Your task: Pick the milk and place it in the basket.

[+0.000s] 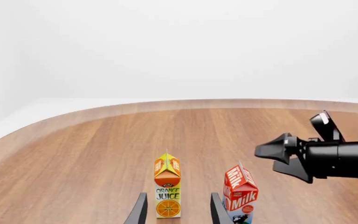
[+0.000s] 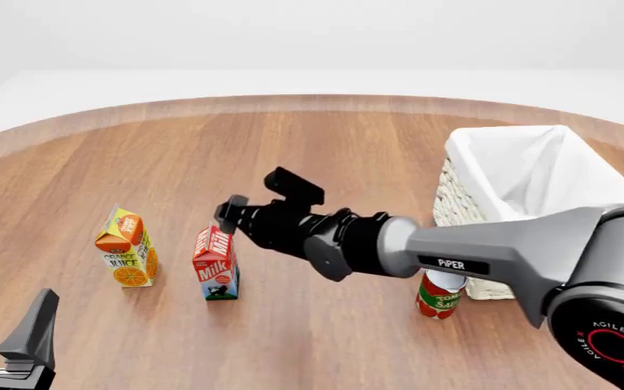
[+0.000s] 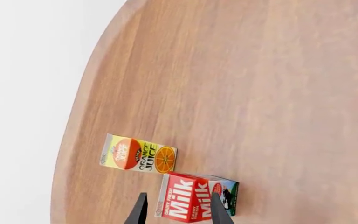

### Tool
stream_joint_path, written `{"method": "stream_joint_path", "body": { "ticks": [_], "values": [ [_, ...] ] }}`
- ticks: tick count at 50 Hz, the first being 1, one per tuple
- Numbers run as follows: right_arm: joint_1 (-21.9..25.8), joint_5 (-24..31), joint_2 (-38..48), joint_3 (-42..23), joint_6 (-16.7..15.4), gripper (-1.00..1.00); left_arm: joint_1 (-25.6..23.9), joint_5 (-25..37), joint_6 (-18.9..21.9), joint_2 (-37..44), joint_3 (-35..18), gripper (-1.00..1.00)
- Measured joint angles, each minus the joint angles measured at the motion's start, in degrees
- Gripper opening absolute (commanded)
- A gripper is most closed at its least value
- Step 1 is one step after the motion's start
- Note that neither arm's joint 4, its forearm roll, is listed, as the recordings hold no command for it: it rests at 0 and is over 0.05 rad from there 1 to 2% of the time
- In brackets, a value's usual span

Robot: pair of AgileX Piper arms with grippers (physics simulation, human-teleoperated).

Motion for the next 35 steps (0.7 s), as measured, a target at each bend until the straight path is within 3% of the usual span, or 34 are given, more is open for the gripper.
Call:
{"method": "stream_joint_path", "body": {
  "ticks": [35],
  "values": [
    [1.1, -0.5, 4.8, -3.2, 1.2, 1.0, 0.0, 0.0, 0.0, 0.0, 0.0, 1.0]
  ]
}}
